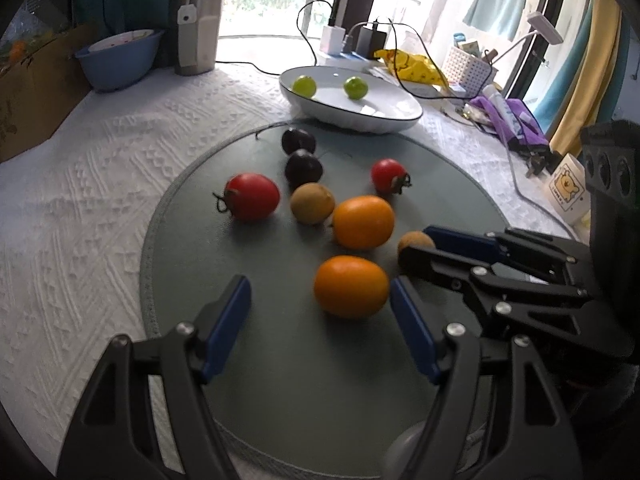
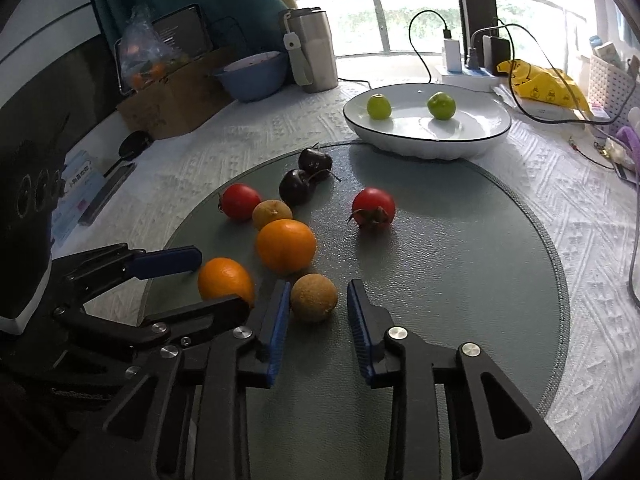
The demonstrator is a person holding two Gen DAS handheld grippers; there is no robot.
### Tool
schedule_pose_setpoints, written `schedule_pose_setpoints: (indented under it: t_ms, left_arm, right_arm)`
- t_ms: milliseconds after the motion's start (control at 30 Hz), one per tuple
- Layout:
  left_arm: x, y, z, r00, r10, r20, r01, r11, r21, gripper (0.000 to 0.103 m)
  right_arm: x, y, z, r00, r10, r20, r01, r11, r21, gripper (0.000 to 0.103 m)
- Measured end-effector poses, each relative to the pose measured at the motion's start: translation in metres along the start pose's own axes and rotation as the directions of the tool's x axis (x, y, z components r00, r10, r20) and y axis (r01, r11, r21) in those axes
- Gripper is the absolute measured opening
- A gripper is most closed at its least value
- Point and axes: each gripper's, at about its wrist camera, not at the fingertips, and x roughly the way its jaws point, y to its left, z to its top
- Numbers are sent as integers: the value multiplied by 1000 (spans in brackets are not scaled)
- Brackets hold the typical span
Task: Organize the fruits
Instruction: 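Grasp an orange with the left gripper while the right gripper grasps the brown kiwi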
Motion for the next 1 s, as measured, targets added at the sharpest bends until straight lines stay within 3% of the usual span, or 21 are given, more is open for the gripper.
schedule_pose_setpoints:
  t_ms: [67,367,733,1000]
  left_arm:
    - [0,-1,0,1000,-5,1,5,1000,-2,69]
    - [3,-15,3,999,-38,-33,39,999,17,41]
    - [2,-27,5,999,-35,-38,37,998,56,40]
    - [-10,-36,20,1000,-30,0,30,995,91,40]
  right_arm:
    - [1,1,1,1000,10,-7,-10,1000,-6,26]
    - [-7,-4,0,999,34,22,-34,999,2,26]
    - [-18,-23,2,999,10,45,-11,1000,18,26]
    - [-27,-36,9,998,-6,68,4,1000,27,26]
